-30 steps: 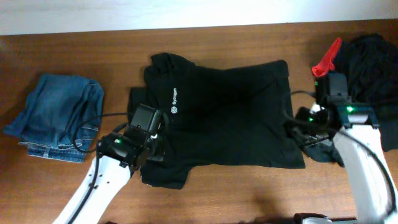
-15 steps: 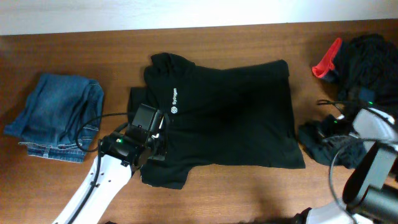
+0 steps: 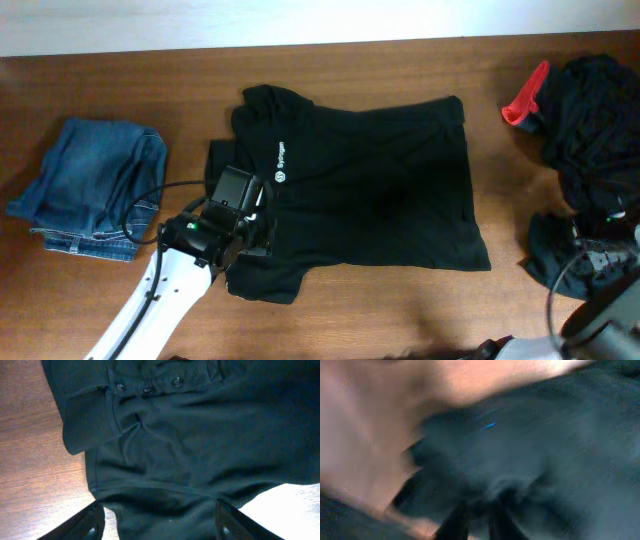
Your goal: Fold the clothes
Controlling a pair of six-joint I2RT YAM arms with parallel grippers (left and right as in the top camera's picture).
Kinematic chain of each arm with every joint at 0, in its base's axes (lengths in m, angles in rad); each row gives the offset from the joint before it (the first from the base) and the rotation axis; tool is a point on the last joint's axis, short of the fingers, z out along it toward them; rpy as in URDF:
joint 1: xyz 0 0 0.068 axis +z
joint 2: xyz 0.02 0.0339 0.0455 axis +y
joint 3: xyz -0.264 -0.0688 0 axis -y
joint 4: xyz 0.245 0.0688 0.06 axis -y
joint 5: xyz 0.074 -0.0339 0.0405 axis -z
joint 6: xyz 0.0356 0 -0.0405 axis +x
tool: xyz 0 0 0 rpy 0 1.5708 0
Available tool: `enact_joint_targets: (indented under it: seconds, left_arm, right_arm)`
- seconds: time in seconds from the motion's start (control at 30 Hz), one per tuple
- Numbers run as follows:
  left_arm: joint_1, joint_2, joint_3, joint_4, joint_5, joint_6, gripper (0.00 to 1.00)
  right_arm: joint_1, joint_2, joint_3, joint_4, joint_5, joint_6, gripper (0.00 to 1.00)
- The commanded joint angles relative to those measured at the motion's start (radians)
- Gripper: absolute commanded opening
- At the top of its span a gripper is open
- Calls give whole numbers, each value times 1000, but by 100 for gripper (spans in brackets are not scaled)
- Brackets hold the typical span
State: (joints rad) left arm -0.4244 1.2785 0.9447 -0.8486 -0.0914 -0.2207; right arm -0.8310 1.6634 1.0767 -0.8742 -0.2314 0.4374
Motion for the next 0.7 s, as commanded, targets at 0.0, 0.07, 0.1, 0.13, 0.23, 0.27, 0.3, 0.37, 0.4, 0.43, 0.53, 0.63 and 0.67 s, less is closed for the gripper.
enact_joint_targets:
  seconds: [0.0, 0.07, 0.1, 0.13, 0.23, 0.27, 0.3, 0.37, 0.4, 0.43, 0.53, 0.63, 0.67]
  left_arm:
    - [2, 2, -3, -13, 51, -3, 72]
    - [2, 3, -3, -28, 51, -3, 73]
    - [2, 2, -4, -32, 51, -3, 73]
    - [2, 3, -4, -35, 51, -3, 72]
    - [2, 6, -10, -41, 51, -3, 68]
    - [2, 10, -12, -47, 51, -3, 65]
    - [2, 18, -15, -55, 51, -3, 63]
    - [2, 37, -24, -68, 53, -35, 60]
    - [2, 46, -31, -69, 63, -50, 55]
    - [2, 54, -39, -66, 77, -56, 51]
    - [2, 105, -90, -23, 111, -76, 47]
    - [2, 165, -119, 13, 114, -83, 47]
    - [2, 187, -126, 27, 115, -86, 45]
  right_arm:
    - [96, -174, 5, -55, -116, -69, 34]
    - [172, -252, 5, -98, -116, -90, 53]
    - [200, -274, 5, -112, -116, -91, 56]
    - [237, -298, 5, -128, -116, -93, 57]
    - [357, -333, 4, -169, -113, -93, 57]
    - [394, -333, 4, -179, -112, -93, 57]
    - [436, -330, 1, -189, -108, -93, 57]
    - [510, -322, -16, -196, -96, -93, 57]
    - [538, -317, -27, -197, -89, -93, 57]
    - [566, -311, -43, -196, -86, -93, 57]
    - [648, -274, -112, -173, -82, -91, 56]
    - [687, -239, -195, -105, -76, -76, 56]
    - [695, -229, -222, -80, -75, -63, 56]
